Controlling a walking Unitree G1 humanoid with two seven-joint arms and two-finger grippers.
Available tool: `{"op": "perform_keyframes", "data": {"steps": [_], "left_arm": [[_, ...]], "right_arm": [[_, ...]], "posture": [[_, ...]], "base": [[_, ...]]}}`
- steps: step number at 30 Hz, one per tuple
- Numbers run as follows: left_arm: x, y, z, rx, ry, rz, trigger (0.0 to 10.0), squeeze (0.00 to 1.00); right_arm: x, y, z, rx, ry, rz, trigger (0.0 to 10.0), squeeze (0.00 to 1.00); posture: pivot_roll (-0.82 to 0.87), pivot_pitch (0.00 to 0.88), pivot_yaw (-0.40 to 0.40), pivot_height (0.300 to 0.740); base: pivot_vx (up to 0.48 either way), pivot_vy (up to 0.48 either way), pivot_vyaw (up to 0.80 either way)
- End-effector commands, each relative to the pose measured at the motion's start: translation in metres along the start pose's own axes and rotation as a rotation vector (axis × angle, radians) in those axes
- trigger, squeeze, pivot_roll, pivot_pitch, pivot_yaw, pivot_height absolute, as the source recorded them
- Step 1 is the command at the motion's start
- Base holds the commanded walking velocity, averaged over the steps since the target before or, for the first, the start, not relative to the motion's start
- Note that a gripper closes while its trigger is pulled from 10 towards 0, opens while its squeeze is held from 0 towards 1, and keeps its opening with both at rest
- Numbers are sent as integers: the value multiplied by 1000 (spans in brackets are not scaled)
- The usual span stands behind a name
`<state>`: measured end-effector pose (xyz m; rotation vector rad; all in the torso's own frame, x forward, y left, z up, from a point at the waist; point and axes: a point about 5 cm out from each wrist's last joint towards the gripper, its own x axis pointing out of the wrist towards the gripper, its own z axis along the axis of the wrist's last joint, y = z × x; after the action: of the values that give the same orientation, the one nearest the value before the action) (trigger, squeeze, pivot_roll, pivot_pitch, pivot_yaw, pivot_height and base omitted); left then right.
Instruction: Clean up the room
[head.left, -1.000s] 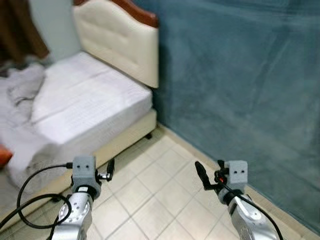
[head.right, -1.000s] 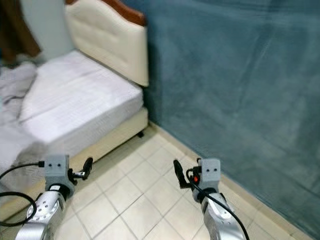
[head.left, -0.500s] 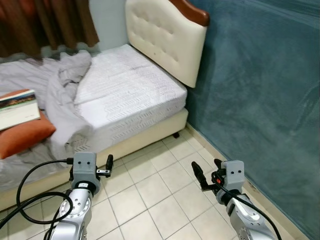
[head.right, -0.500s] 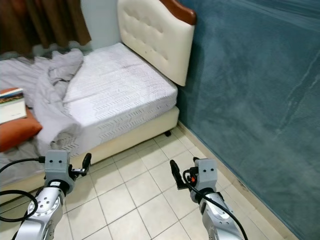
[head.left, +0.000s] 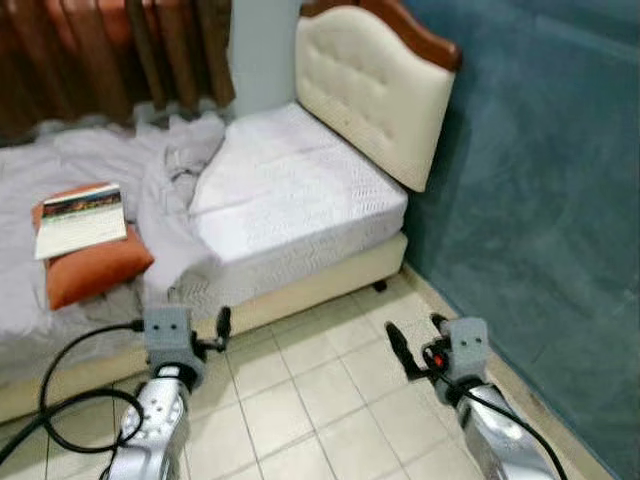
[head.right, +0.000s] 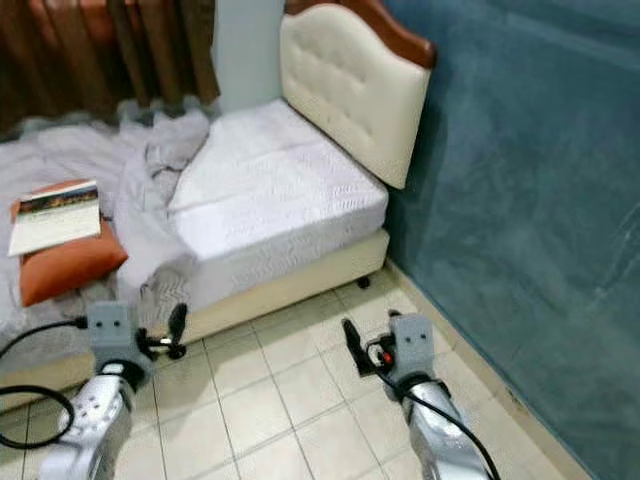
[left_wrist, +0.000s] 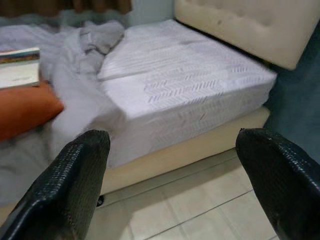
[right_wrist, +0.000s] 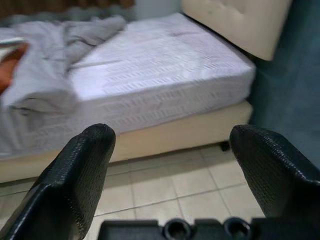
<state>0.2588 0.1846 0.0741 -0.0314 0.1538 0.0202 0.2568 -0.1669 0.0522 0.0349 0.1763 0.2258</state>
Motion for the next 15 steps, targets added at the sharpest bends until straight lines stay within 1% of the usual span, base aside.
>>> {"op": "perform_keyframes", "data": {"steps": [1,7,14,15], "left_arm": [[1,2,-2,7,11,1,10000,0],[6,-1,1,39,2,-27,10000,0],[11,-2,2,41,-4,-27,10000,0],[11,-2,2,39,-5,-25,10000,0]], "right_arm": [[4,2,7,25,-31,-2,10000,0],[2,4,4,24,-28,6,10000,0],[4,5,2,22,-22,21,10000,0],[5,6,2,18,-22,24,10000,24]], "posture": [[-12,0,-2,740],[-15,0,5,740],[-10,0,3,740],[-9,0,4,740]], "base": [[480,0,644],[480,0,616],[480,0,591],[480,0,575]]}}
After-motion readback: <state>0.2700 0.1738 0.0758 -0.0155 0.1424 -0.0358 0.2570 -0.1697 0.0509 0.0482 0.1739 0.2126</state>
